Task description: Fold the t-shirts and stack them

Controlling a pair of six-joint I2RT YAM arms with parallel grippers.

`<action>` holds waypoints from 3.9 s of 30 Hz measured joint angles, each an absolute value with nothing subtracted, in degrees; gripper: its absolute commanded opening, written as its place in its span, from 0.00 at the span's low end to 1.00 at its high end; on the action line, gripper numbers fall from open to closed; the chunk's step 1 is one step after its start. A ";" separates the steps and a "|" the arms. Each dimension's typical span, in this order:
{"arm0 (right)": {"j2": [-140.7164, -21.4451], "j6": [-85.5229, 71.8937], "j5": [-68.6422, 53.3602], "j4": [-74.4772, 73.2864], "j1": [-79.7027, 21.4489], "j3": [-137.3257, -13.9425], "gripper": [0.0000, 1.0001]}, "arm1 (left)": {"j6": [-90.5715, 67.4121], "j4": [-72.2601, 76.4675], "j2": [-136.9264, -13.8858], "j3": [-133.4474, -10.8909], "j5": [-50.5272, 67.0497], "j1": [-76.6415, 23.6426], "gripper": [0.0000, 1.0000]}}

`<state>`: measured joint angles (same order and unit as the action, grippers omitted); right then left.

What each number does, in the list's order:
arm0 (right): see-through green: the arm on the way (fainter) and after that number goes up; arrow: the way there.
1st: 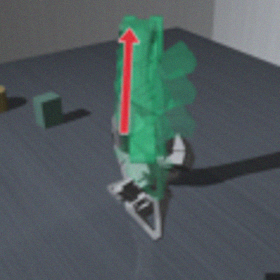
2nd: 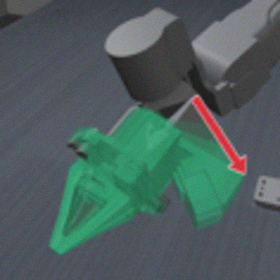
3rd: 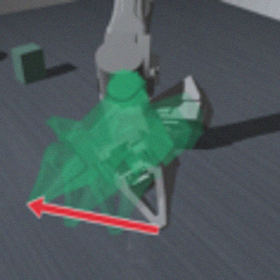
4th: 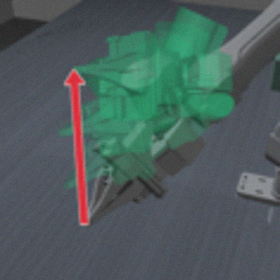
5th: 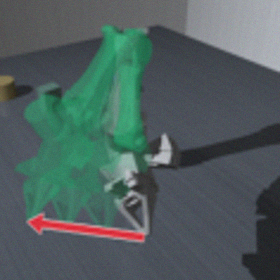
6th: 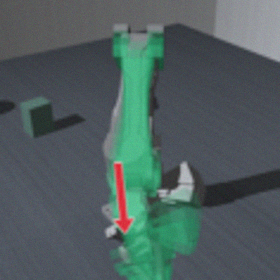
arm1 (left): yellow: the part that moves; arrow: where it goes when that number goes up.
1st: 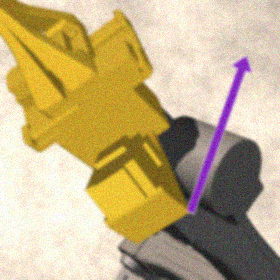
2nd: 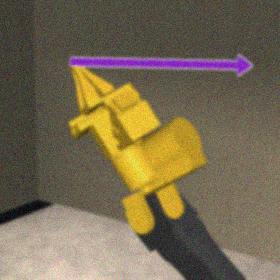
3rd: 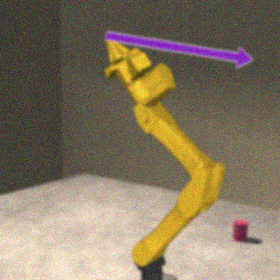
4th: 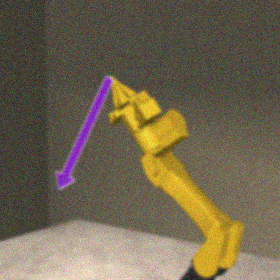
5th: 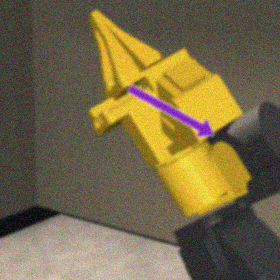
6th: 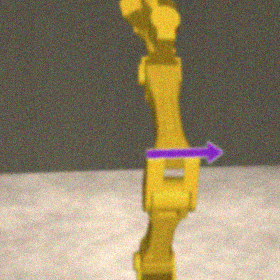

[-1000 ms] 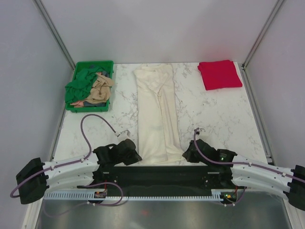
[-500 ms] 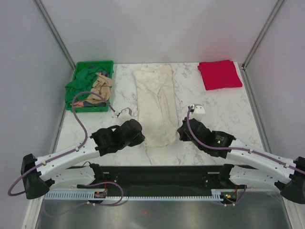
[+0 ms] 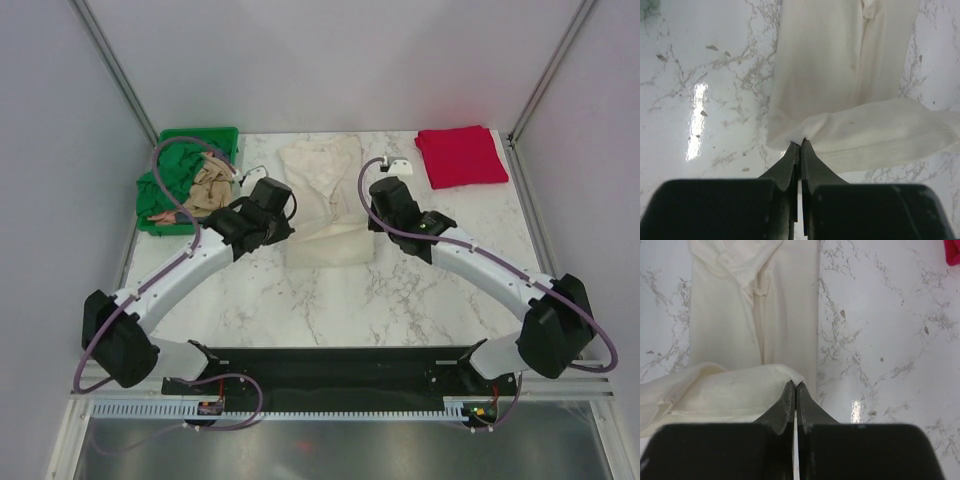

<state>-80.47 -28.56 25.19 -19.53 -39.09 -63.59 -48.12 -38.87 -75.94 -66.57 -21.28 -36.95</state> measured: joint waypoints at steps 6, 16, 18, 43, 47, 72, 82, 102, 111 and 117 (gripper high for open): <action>-89.65 -25.52 21.26 -18.02 -34.63 -70.94 0.00 | -43.22 -38.24 -86.52 -74.11 -19.18 -31.59 0.03; -101.73 -23.35 16.73 -16.93 -30.48 -79.79 0.00 | -37.95 -37.50 -100.60 -85.52 -12.43 -24.27 0.06; -103.79 -23.14 16.27 -16.99 -30.15 -80.86 0.00 | -37.43 -37.41 -103.61 -86.74 -10.96 -23.53 0.06; -127.13 -21.69 10.22 -28.38 -20.45 -116.42 0.83 | -32.16 -49.25 -130.34 -129.49 6.02 -11.14 0.56; -114.21 -23.64 6.72 -24.75 -20.58 -97.21 0.83 | -32.10 -47.42 -119.92 -114.61 6.17 -12.25 0.56; -99.92 -30.26 -12.25 -1.17 -23.55 -52.25 0.42 | -34.94 -21.80 -95.53 -54.41 5.45 -24.82 0.56; -99.98 -30.70 -13.21 0.47 -23.66 -50.26 0.00 | -37.08 -15.46 -93.08 -50.00 5.52 -24.82 0.56; -99.98 -30.79 -13.98 3.97 -23.66 -48.60 0.00 | -41.28 -2.68 -90.52 -42.96 3.16 -24.82 0.50; -100.25 -30.87 -14.74 5.58 -23.66 -48.07 0.00 | -43.09 3.62 -93.10 -41.78 3.36 -24.82 0.02; -99.88 -31.44 -14.74 7.01 -23.66 -47.09 0.00 | -43.29 4.38 -92.60 -41.25 3.38 -24.84 0.02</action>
<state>-99.88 -31.44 -14.74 7.01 -23.66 -47.09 -43.29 4.38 -92.60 -41.25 3.38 -24.84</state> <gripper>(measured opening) 0.011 0.034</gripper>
